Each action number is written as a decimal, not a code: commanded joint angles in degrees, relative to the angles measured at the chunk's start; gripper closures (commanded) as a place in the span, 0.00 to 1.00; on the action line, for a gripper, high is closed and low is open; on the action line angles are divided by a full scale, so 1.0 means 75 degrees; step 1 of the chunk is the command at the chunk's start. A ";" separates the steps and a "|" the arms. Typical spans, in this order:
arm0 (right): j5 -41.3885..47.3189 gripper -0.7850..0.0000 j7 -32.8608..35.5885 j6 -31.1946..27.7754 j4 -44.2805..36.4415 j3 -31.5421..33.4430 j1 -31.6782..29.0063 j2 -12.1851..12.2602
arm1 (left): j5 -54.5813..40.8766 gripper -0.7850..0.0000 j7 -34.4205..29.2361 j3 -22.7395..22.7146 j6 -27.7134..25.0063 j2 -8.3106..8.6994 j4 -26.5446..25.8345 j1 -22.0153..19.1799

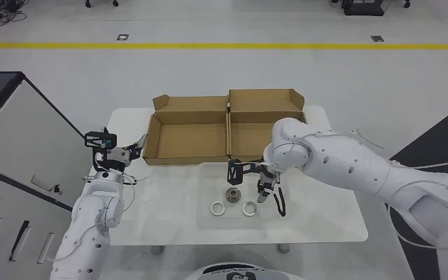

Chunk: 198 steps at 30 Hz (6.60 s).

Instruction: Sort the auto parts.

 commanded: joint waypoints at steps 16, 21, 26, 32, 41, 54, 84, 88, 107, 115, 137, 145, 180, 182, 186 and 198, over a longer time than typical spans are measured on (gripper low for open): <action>-0.0553 0.33 0.0321 0.0321 0.0567 0.0000 -0.0452 -0.0465 | 0.0000 0.00 0.0000 0.0000 0.0000 0.0000 0.0000 0.0000; -0.0637 0.47 0.0409 0.0408 0.0667 0.0000 -0.0540 -0.0539 | 0.0000 0.00 0.0000 0.0000 0.0000 0.0000 0.0000 0.0000; -0.0758 0.52 0.0531 0.0531 0.0775 0.0000 -0.0615 -0.0615 | 0.0000 0.00 0.0000 0.0000 0.0000 0.0000 0.0000 0.0000; -0.0902 0.54 0.0625 0.0625 0.0924 0.0000 -0.0693 -0.0691 | 0.0000 0.00 0.0000 0.0000 0.0000 0.0000 0.0000 0.0000; -0.1031 0.56 0.0658 0.0658 0.1176 0.0000 -0.0807 -0.0808 | 0.0000 0.00 0.0000 0.0000 0.0000 0.0000 0.0000 0.0000; -0.1109 0.65 0.0560 0.0559 0.1482 0.0000 -0.0881 -0.0925 | 0.0000 0.00 0.0000 0.0000 0.0000 0.0000 0.0000 0.0000; -0.1541 0.60 0.0272 0.0272 0.1767 0.0000 -0.0898 -0.1137 | 0.0000 0.00 0.0000 0.0000 0.0000 0.0000 0.0000 0.0000; -0.1522 0.69 0.0271 0.0272 0.1856 0.0000 -0.0914 -0.1182 | 0.0000 0.00 0.0000 0.0000 0.0000 0.0000 0.0000 0.0000; -0.0331 1.00 0.0697 0.0698 0.0469 0.0475 -0.0364 -0.0763 | 0.0000 0.00 0.0000 0.0000 0.0000 0.0000 0.0000 0.0000; 0.0329 1.00 0.0966 0.0967 -0.0787 0.1249 -0.0367 -0.0247 | 0.0000 0.00 0.0000 0.0000 0.0000 0.0000 0.0000 0.0000; 0.2792 1.00 -0.0388 0.0409 0.0308 0.3538 -0.1231 0.0531 | 0.0000 0.00 0.0000 0.0000 0.0000 0.0000 0.0000 0.0000; 0.5297 1.00 -0.0769 -0.0768 0.0620 0.5213 -0.2380 0.1084 | 0.0000 0.00 0.0000 0.0000 0.0000 0.0000 0.0000 0.0000; 1.1913 1.00 -0.1010 -0.1014 -0.0866 0.6123 -0.1800 0.0030 | 0.0000 0.00 0.0000 0.0000 0.0000 0.0000 0.0000 0.0000; 1.1913 1.00 -0.1010 -0.1014 -0.0866 0.6123 -0.1800 0.0030 | 0.0000 0.00 0.0000 0.0000 0.0000 0.0000 0.0000 0.0000; 1.1913 1.00 -0.1010 -0.1014 -0.0866 0.6123 -0.1800 0.0030 | 0.0000 0.00 0.0000 0.0000 0.0000 0.0000 0.0000 0.0000; 1.3065 1.00 -0.1174 -0.1142 -0.1279 0.6089 -0.2080 -0.0204 | 0.0000 0.00 0.0000 0.0000 0.0000 0.0000 0.0000 0.0000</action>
